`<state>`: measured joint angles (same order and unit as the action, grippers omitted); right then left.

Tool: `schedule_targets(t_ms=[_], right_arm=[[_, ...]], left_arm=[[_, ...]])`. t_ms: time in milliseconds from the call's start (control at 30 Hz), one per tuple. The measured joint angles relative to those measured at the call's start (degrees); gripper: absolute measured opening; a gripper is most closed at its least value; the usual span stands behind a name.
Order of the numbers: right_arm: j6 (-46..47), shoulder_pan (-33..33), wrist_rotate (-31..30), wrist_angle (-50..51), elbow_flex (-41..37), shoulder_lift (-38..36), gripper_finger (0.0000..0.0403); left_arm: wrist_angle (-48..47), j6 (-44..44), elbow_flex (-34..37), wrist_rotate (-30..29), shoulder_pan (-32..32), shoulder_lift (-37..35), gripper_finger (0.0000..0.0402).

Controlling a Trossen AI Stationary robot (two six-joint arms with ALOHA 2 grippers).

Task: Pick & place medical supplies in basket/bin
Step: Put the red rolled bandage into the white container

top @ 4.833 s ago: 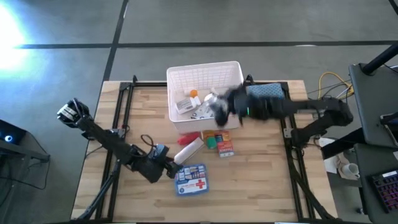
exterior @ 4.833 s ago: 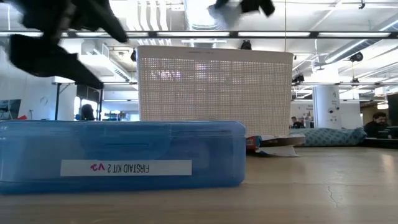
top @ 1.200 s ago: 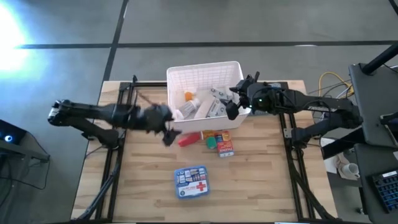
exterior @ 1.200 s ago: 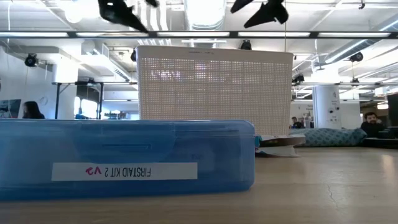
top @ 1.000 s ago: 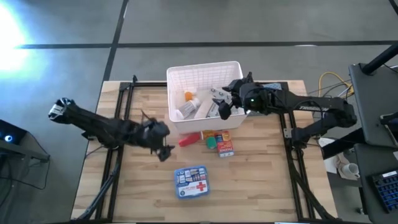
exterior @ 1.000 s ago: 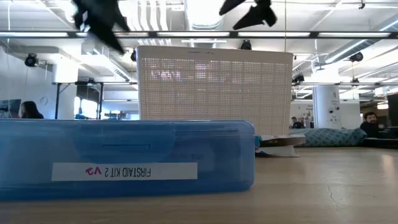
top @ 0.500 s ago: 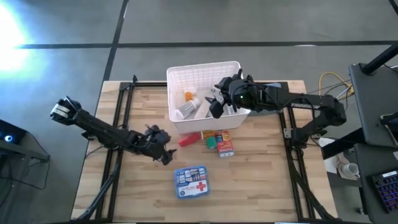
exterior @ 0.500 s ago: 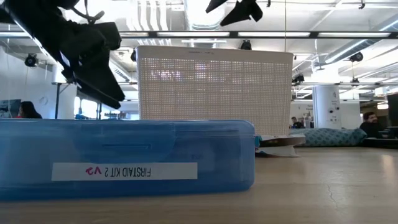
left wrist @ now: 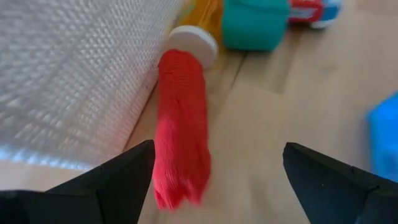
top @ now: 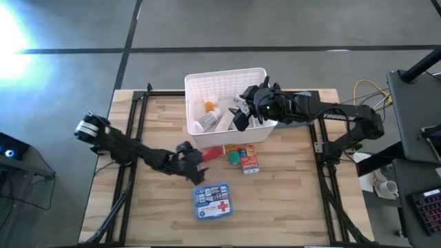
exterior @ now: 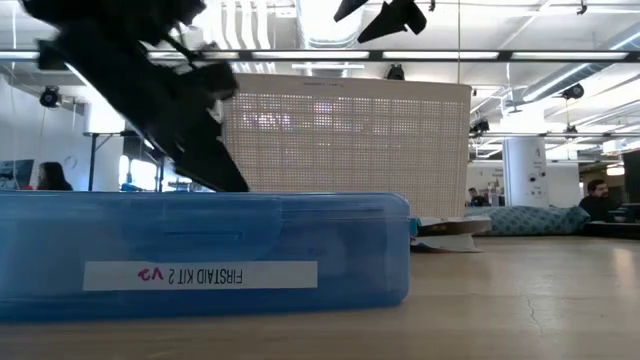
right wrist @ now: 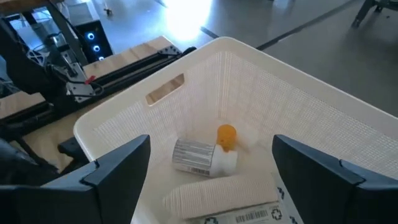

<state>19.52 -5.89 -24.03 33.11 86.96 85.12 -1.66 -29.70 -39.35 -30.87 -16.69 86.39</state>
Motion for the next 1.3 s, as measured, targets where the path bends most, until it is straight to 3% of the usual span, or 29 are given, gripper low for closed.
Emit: schedule_targets(t_ms=[200,367,600,800,967,1200,1300], right_arm=[[1.12,0.02,0.04,1.96,0.00,-0.02,0.0327],[1.51,0.10,0.50,5.48,0.00,-0.04,0.0327],[1.51,0.54,0.52,11.21,-0.07,-0.04,0.0327],[-0.08,0.92,0.50,10.66,-0.07,-0.31,0.0327],[-0.46,1.11,0.49,9.70,-0.07,-0.31,0.0327],[-1.65,2.73,3.07,5.11,-0.09,-1.46,0.0327],[-2.28,3.75,3.51,1.17,-0.09,-2.60,0.0327]], left_arm=[[-1.17,0.36,-5.93,-1.37,4.80,10.05,0.0331],[-1.93,0.30,-9.71,6.28,7.48,14.08,0.0323],[-6.92,0.00,-12.37,9.99,7.80,15.24,0.0249],[-10.52,-6.54,-12.44,11.54,7.18,13.99,0.0138],[-14.34,-18.34,-12.33,14.25,4.37,11.42,0.0058],[-15.88,-32.26,-12.26,13.20,-5.57,3.68,0.0057],[-15.88,-35.46,-12.53,6.29,-10.01,-1.14,0.0069]])
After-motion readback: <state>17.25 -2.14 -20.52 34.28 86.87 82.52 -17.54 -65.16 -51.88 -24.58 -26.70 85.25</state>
